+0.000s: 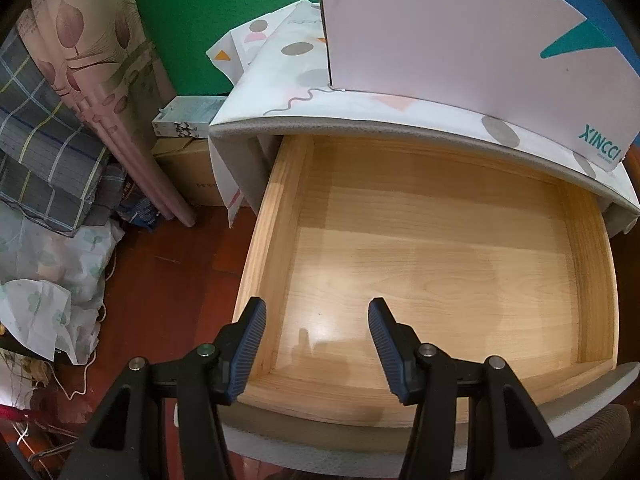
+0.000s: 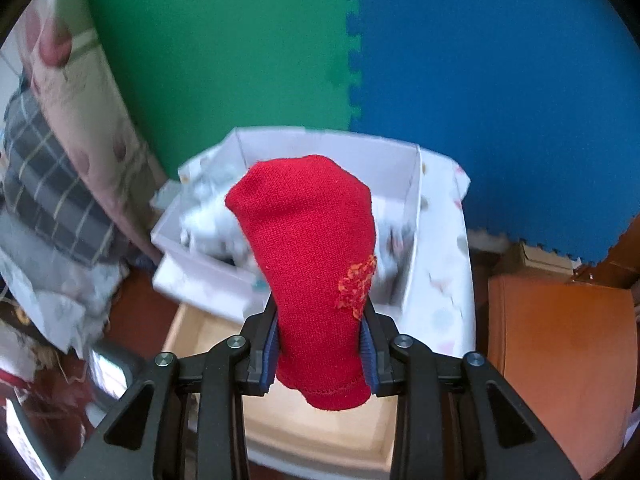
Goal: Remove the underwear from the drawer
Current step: 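Lift the red sock with the right tool up into the white box, then open the right gripper to release the red sock in the box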
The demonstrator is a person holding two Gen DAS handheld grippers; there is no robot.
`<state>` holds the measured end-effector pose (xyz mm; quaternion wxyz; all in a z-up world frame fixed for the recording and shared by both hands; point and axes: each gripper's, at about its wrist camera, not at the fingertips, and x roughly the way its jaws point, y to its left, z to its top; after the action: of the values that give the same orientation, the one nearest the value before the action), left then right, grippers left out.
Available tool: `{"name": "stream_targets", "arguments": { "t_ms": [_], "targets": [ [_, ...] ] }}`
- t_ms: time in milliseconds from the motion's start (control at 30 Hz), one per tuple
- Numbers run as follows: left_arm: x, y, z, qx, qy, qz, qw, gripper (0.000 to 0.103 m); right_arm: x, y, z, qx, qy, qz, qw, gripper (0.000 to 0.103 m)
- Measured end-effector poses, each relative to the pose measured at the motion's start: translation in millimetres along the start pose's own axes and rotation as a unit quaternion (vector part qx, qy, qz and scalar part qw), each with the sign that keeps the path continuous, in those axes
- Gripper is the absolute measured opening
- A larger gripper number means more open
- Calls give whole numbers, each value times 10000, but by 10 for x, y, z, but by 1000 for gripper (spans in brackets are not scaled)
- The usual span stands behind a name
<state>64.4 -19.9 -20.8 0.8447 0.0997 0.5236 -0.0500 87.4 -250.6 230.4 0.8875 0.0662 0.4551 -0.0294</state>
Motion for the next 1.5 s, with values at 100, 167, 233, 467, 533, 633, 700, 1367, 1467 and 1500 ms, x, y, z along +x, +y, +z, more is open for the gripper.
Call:
{"name": "stream_targets", "arguments": {
  "t_ms": [100, 167, 233, 467, 533, 633, 700, 1367, 1467, 1500],
  "targets": [
    [-6, -24, -6, 43, -32, 26, 10000, 55, 165, 48, 262, 28, 54, -68, 10000, 31],
    [-12, -33, -7, 62, -47, 32, 10000, 55, 309, 74, 393, 70, 136, -96, 9998, 31],
    [-14, -29, -4, 53, -52, 21, 10000, 55, 473, 121, 472, 57, 231, -165, 9996, 31],
    [-28, -12, 6, 4, -75, -8, 10000, 55, 1119, 264, 542, 41, 620, -350, 9975, 32],
    [-35, -20, 6, 3, -95, -22, 10000, 55, 1251, 289, 544, 38, 686, -406, 9968, 33],
    [-39, -21, 1, 4, -102, -30, 9999, 55, 1405, 309, 548, 65, 756, -428, 9962, 34],
    [-40, -22, 0, -3, -105, -38, 9999, 55, 1482, 328, 563, 31, 764, -496, 9958, 35],
    [-61, -42, 1, -18, -126, -95, 9999, 55, 1202, 314, 475, 44, 211, -466, 9987, 76],
    [-70, -48, -2, -22, -147, -90, 9998, 55, 899, 290, 374, 45, -3, -309, 9995, 84],
    [-69, -48, 2, -22, -146, -89, 9999, 55, 775, 286, 313, 25, -100, -273, 9996, 87]
  ]
}}
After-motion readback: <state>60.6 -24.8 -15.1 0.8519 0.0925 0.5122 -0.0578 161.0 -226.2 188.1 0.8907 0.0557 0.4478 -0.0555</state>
